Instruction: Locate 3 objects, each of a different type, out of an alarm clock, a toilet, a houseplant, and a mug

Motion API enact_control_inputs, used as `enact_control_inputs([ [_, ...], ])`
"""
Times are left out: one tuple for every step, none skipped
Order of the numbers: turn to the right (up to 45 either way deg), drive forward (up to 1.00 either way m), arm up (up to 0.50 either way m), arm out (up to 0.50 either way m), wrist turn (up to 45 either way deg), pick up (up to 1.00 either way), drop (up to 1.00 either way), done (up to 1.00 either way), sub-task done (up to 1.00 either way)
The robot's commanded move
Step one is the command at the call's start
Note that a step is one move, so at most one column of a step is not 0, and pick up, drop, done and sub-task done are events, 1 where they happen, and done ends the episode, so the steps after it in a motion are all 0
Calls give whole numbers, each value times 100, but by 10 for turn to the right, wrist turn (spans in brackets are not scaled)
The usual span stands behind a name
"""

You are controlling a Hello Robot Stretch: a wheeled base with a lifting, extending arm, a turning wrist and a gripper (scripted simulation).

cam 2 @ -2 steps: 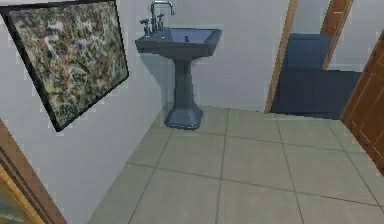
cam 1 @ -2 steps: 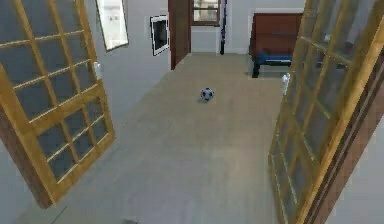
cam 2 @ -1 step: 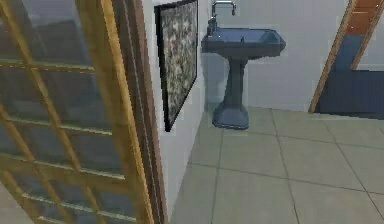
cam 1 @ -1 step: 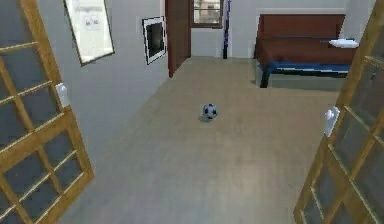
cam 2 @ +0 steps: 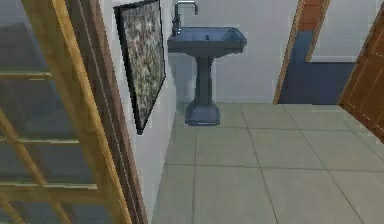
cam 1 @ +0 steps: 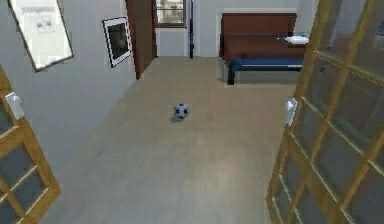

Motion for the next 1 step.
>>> enact_control_inputs([
  [0, 100, 0, 0, 0, 0, 0, 0, 0],
])
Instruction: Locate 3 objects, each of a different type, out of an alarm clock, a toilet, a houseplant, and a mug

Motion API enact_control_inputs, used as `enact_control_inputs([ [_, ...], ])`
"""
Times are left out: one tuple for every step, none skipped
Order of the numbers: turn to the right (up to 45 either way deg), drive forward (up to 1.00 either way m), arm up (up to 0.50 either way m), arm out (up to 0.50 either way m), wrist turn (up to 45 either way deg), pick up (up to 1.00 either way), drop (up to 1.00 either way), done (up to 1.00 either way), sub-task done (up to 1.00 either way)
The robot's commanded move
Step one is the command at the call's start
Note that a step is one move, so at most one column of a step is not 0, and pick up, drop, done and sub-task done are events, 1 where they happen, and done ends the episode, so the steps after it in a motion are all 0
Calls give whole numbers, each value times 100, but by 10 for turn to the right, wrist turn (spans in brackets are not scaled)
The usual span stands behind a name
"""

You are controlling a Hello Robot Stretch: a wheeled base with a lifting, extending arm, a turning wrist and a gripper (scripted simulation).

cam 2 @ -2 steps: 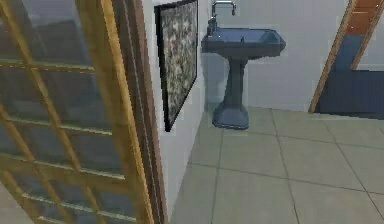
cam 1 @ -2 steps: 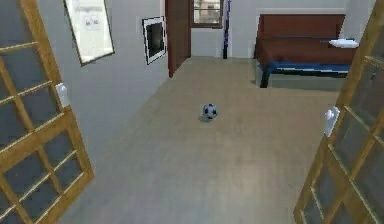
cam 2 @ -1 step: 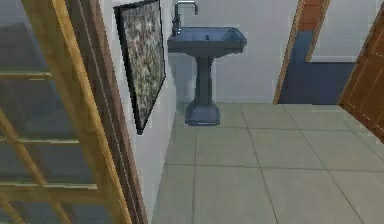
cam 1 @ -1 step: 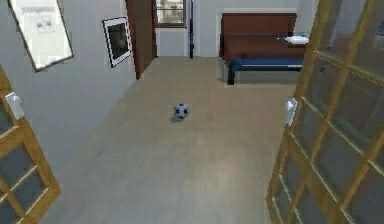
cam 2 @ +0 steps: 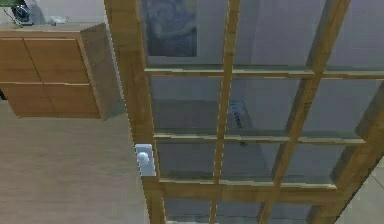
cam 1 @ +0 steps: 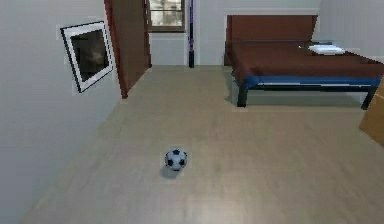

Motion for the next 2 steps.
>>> enact_control_inputs([
  [90, 0, 0, 0, 0, 0, 0, 0, 0],
  [0, 35, 0, 0, 0, 0, 0, 0, 0],
])
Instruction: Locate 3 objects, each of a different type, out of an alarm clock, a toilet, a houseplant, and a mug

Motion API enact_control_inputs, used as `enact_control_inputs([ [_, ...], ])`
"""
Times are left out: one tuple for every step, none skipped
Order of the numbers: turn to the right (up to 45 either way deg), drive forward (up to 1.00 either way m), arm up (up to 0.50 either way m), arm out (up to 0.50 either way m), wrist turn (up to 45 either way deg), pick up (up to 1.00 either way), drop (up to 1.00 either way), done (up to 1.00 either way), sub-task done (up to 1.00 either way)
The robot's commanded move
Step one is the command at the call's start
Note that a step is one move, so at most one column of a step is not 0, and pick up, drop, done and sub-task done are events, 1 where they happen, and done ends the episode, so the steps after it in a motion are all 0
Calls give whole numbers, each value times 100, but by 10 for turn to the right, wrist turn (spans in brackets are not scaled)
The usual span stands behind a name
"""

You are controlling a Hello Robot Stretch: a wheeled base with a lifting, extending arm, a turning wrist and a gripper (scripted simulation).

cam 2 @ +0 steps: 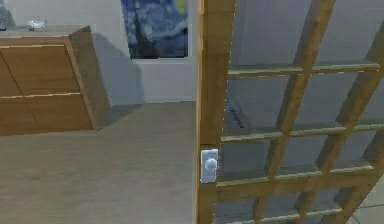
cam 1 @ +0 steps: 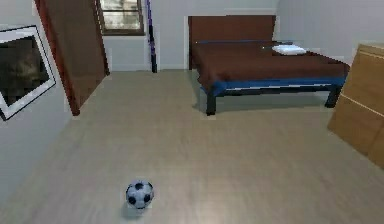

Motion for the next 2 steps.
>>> enact_control_inputs([
  [420, 0, 0, 0, 0, 0, 0, 0, 0],
  [0, 100, 0, 0, 0, 0, 0, 0, 0],
])
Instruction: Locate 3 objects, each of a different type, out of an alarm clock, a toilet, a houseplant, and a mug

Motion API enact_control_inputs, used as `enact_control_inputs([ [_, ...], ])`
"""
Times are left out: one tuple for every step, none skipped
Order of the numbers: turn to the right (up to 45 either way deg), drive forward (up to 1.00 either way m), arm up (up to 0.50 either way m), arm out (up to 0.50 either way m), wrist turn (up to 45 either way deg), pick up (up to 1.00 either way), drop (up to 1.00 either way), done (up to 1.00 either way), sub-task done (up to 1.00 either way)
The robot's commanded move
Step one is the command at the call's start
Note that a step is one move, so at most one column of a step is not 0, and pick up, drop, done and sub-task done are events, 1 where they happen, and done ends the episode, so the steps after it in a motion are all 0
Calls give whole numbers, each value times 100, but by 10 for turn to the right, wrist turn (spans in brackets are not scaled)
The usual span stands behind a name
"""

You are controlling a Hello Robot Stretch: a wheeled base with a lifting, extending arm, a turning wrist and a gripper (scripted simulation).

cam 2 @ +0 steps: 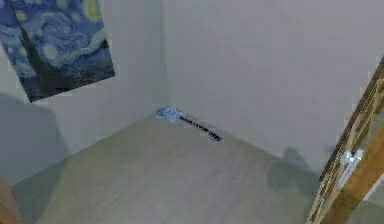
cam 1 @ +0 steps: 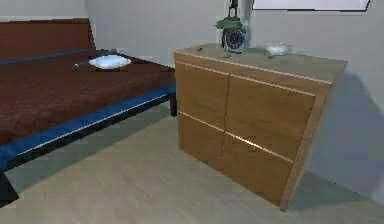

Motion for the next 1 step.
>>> enact_control_inputs([
  [0, 75, 0, 0, 0, 0, 0, 0, 0],
])
